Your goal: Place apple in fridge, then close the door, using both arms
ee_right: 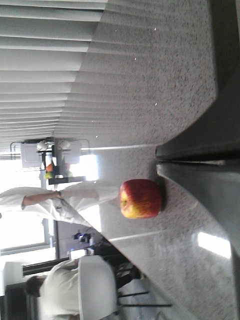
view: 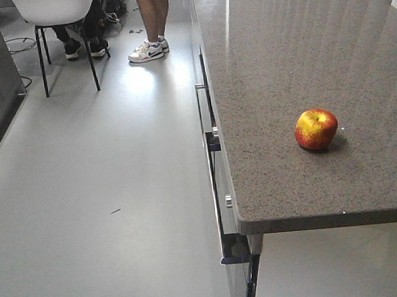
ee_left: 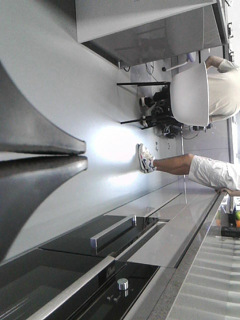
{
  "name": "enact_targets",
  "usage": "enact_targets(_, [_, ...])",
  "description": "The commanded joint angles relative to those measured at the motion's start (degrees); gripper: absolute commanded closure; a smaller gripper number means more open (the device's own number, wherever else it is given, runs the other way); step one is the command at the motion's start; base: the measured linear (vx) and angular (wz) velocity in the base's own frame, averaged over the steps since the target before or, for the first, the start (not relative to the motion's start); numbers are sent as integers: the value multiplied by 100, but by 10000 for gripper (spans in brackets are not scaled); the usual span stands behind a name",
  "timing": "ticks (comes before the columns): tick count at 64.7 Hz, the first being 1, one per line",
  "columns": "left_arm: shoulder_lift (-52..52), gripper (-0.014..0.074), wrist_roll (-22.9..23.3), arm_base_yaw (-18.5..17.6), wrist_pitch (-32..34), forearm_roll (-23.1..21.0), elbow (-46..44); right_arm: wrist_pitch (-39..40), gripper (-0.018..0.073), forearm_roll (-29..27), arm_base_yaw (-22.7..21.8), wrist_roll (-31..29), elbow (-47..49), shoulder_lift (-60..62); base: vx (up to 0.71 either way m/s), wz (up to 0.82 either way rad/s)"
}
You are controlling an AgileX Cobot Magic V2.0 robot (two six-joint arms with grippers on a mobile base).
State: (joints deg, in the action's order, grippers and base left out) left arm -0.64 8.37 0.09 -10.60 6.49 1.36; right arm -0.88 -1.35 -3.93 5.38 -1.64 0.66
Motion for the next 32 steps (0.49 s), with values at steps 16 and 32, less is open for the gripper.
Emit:
enact_targets(16, [-87,602,23,-5,394,-26,-99,-305,565,-1427,-8,211,510,61,0,0])
enact_targets(32, [-87,602,23,-5,394,-26,-99,-2281,565,-1441,-8,-583,2294,-193,0,0])
